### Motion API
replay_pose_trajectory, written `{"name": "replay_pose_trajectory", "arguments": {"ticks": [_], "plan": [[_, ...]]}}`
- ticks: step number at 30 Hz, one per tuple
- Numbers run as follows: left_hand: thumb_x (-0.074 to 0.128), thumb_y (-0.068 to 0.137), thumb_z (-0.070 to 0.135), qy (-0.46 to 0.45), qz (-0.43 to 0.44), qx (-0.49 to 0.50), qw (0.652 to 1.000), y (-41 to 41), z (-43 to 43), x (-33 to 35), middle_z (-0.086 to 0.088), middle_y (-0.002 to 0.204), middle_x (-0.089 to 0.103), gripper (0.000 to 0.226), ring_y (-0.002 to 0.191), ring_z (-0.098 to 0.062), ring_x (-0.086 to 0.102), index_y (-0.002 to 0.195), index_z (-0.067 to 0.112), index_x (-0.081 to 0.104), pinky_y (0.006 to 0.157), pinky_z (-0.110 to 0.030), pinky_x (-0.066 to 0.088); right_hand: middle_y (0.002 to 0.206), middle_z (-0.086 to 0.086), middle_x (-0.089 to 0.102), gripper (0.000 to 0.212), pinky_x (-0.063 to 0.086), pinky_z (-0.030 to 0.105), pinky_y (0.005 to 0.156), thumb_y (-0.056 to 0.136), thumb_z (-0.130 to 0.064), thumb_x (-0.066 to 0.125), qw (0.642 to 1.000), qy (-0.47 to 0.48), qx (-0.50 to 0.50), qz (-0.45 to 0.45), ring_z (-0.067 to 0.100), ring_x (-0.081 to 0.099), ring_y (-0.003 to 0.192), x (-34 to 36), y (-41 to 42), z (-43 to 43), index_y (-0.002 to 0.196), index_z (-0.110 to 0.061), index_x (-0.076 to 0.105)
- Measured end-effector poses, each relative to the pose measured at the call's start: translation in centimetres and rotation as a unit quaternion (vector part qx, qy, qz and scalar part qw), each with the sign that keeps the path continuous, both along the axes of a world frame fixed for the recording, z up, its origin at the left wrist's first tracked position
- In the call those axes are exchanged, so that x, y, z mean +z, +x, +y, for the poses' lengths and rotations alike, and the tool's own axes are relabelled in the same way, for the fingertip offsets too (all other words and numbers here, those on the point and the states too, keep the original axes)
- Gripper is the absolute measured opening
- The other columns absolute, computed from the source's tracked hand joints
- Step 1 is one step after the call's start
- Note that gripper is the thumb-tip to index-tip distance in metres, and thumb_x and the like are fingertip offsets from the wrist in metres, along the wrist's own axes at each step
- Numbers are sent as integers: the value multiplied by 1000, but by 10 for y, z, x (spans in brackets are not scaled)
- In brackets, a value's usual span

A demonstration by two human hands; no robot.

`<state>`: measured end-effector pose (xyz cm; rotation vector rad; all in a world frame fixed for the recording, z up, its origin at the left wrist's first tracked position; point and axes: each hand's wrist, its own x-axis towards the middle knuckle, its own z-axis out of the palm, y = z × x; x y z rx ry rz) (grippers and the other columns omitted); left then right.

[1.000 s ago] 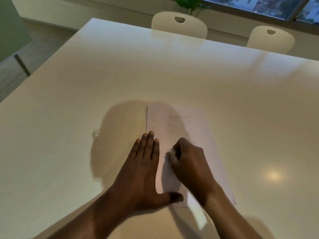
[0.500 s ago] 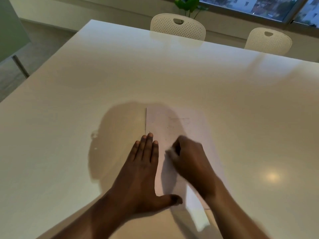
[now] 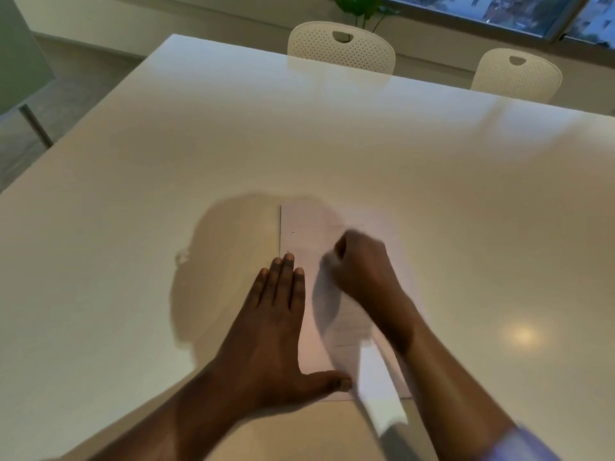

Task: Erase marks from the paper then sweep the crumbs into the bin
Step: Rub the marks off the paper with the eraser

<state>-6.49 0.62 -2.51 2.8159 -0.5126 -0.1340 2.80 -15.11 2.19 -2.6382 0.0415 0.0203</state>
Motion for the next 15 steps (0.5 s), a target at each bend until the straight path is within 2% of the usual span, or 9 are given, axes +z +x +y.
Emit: {"name": "replay_pose_trajectory", "arguments": {"ticks": [3,6,7,9,10,13,15], "plan": [[13,52,112,2,2,0,1000,2,-1,-2,-10,158,-45,149,148,-22,-39,152,11,-33,128,-44,-7,72,-15,55,12,46,14,57,95,-34,63,998,3,56,-22,1,58,65,-7,-70,-7,89,-27,55],[15,55,111,-8,-2,-4,1000,0,0,-3,-8,159,-43,147,149,-22,-39,153,12,-31,127,-42,-5,74,-12,57,10,39,12,55,96,-28,62,999,7,24,-40,0,56,65,-9,-33,-2,91,-23,54],[16,56,110,-11,-1,-5,1000,-1,1,-2,-7,160,-43,146,149,-21,-39,154,13,-31,127,-41,-6,80,-5,61,10,44,16,58,97,-26,60,999,5,1,-36,7,61,69,-9,-8,2,94,-18,56],[15,55,111,-5,5,-1,1000,-1,1,-1,-6,158,-46,145,147,-20,-42,152,15,-35,126,-41,-10,97,11,68,15,57,34,71,97,-22,59,998,26,-50,-12,26,68,85,-2,43,10,101,-8,60],[14,54,111,0,8,0,1000,0,1,0,-5,156,-49,145,146,-20,-43,150,15,-37,125,-41,-13,104,15,69,18,58,40,78,96,-21,59,998,30,-62,-3,31,68,92,1,64,13,105,-5,61],[13,53,111,10,16,-2,1000,1,-1,2,-5,154,-51,146,145,-21,-45,148,15,-40,125,-41,-15,110,18,69,23,57,40,83,95,-22,60,998,3,-62,3,34,67,97,11,78,13,109,-4,63],[13,54,111,9,14,-3,1000,0,0,2,-7,155,-50,146,146,-22,-43,149,13,-38,126,-43,-13,106,16,70,22,57,38,80,95,-25,61,999,-19,-36,9,31,67,93,11,49,3,105,-6,64]]}}
